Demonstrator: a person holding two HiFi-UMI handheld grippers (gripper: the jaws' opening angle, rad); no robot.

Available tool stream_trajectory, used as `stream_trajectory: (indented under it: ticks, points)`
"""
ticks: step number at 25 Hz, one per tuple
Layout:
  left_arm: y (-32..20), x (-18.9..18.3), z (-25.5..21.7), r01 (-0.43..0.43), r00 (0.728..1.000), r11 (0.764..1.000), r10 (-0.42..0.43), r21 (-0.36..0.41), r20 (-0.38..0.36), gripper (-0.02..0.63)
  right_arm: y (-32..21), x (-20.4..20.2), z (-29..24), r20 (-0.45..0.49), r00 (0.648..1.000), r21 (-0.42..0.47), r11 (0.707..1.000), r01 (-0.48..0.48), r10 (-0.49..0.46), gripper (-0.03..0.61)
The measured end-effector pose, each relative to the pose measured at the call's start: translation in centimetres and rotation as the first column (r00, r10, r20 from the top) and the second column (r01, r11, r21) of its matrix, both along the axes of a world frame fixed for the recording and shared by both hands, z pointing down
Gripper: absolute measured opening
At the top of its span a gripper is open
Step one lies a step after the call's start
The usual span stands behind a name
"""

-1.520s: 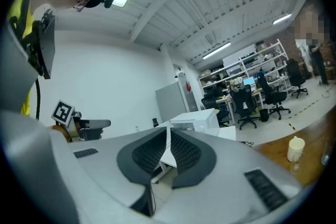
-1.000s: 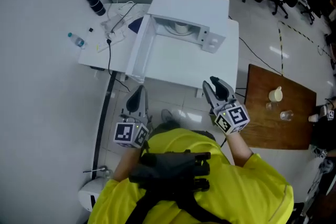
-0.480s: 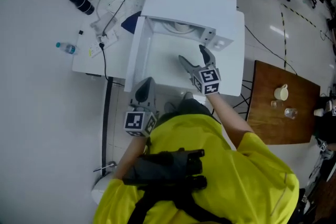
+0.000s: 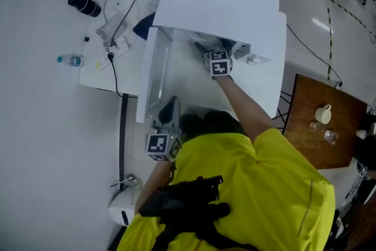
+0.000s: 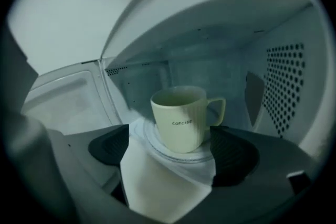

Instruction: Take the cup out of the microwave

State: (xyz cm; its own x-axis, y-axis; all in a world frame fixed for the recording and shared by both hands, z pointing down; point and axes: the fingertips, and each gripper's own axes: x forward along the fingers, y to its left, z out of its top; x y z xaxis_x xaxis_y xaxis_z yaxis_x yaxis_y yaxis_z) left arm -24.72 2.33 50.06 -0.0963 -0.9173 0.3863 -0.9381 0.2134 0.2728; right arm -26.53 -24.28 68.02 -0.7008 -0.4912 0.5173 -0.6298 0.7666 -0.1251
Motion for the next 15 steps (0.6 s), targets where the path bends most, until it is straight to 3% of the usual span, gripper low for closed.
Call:
stream_trajectory:
  ticks: [5, 15]
  points:
    - [-0.5, 0.2, 2.1, -0.028, 0.999, 0.999, 0.027, -0.032, -0.046, -0.008, -2.7, -1.8, 1.1, -0.037, 0.999, 0.046, 0.998, -0.029, 0.031, 0.492]
    - [2.1, -4.1, 3.3, 0.037, 0.998, 0.996, -0.041, -0.078, -0.053, -0.008, -5.5, -4.2, 2.4, -0.047, 0.994, 0.098, 0.99, -0.097, 0.102, 0.492]
